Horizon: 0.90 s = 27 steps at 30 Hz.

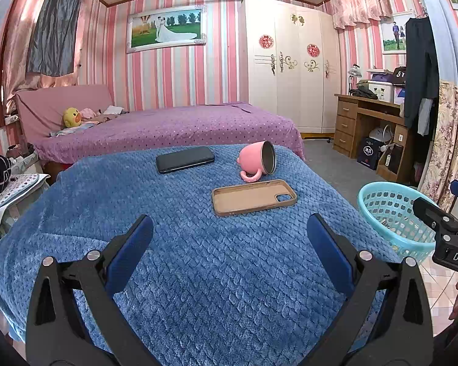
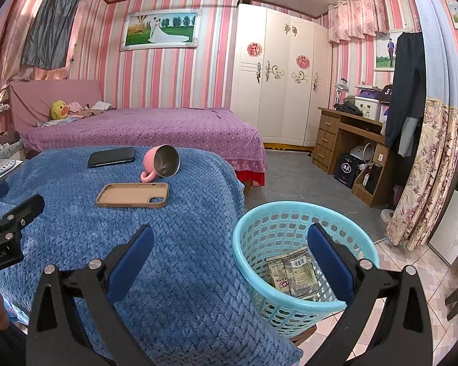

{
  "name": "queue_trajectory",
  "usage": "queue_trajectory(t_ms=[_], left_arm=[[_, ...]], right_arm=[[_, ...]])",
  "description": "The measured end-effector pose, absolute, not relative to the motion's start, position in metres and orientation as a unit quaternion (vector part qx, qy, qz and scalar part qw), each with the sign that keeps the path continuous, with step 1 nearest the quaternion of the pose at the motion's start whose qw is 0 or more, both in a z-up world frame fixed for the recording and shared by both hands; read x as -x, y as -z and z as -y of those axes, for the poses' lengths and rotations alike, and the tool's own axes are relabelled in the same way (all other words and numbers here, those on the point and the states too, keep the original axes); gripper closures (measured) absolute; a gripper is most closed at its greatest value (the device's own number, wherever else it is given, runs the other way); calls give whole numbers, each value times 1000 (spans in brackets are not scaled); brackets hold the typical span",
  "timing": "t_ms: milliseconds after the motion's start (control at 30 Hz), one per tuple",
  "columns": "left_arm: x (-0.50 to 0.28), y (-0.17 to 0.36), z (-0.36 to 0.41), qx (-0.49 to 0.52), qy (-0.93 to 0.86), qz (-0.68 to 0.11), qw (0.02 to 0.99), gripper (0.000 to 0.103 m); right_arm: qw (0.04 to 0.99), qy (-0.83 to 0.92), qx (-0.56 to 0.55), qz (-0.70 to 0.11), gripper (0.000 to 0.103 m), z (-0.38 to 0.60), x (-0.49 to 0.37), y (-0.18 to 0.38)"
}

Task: Collect trash

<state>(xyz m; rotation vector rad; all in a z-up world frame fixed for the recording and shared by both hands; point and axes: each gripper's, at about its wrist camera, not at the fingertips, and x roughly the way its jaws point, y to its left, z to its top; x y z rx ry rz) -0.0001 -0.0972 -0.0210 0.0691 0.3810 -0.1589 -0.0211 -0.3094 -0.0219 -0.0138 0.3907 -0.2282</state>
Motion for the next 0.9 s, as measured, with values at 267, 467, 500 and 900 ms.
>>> queue_trajectory(t_ms=[267, 467, 500, 900], left_arm=[[0, 21, 97, -34, 78, -189, 978, 5], [-1, 21, 97, -34, 79, -188, 978, 5], [0, 21, 97, -34, 78, -188, 978, 5], [-1, 21, 96, -34, 78, -187, 979, 5]], right_arm=[[975, 114, 7, -193, 5, 309, 21, 22], [975, 114, 7, -192, 5, 309, 21, 21], [975, 114, 7, -193, 5, 310, 21, 22], [975, 115, 8, -191, 5, 310, 21, 23]])
